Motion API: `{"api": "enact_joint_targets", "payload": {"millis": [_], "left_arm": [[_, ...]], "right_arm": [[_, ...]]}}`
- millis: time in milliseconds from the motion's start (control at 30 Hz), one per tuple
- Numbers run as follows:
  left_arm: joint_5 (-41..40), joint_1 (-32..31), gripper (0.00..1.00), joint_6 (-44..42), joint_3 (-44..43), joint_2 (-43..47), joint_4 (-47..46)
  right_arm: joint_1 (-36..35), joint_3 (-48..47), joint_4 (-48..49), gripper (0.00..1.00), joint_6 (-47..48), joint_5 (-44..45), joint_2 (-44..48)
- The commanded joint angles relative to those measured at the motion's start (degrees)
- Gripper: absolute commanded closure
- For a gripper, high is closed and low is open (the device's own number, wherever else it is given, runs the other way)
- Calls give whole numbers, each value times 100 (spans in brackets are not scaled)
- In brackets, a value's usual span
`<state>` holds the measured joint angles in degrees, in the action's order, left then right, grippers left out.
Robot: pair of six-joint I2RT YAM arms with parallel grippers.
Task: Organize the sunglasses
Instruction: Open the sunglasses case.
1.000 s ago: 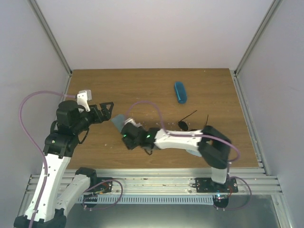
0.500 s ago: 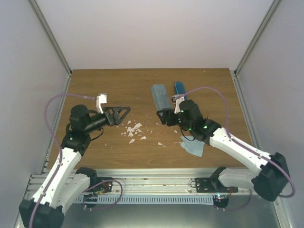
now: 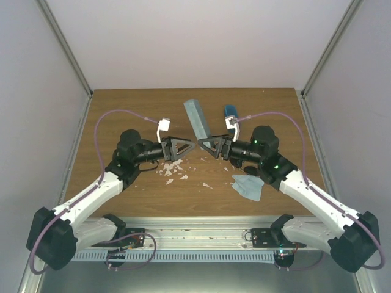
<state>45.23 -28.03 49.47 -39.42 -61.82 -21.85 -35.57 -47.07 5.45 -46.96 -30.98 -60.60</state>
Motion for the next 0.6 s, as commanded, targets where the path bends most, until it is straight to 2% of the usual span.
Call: {"api": "enact_joint_targets", "payload": {"millis": [0, 167, 267, 400, 567], "left_arm": [[101, -33, 1, 624, -131, -112, -1420], [-236, -35, 3, 996, -10, -135, -2252], [-451, -32, 7, 1028, -85, -197, -2203], [-463, -34, 19, 1120, -211, -387, -2213], [-380, -29, 19, 1129, -285, -547, -2283]], "right_arm": [[107, -15, 1069, 36, -525, -1299, -119], [142, -94, 1359, 36, -716, -1709, -386], [146, -133, 1481, 36, -743, -1859, -515], [146, -143, 1688, 36, -862, -2062, -690], [147, -92, 1902, 36, -1021, -2112, -717]]}}
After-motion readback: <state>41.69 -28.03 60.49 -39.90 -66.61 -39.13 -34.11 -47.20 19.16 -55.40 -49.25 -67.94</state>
